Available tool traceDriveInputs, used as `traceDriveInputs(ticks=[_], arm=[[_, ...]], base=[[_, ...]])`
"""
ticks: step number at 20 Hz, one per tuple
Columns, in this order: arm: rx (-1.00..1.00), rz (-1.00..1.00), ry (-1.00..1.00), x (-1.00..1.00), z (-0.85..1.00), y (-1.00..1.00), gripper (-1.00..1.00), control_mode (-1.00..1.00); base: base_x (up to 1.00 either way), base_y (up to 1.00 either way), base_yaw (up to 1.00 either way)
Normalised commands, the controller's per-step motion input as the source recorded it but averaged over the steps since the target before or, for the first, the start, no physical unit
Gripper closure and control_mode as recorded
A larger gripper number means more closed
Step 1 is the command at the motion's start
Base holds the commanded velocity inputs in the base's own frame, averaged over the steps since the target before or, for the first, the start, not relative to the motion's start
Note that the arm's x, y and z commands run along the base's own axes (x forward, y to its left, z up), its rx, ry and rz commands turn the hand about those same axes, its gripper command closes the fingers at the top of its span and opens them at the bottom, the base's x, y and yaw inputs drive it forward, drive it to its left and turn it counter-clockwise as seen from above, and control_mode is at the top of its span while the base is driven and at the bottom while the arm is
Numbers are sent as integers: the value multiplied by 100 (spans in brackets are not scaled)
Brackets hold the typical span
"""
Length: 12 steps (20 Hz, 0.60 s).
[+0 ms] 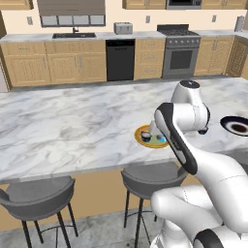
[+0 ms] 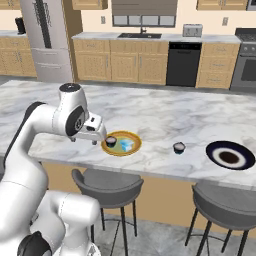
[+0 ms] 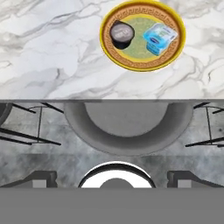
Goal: Place two yogurt containers on each plate.
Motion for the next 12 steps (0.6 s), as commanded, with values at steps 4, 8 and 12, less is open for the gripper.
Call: traceDriveInputs(ticks=[4,8,12], arm=[[0,0,0,0,0,0,-100,100],[0,0,0,0,0,0,-100,100],[0,0,0,0,0,0,-100,100]], base=[[-40,-87,0],[-26,-100,0],[-3,-99,0]])
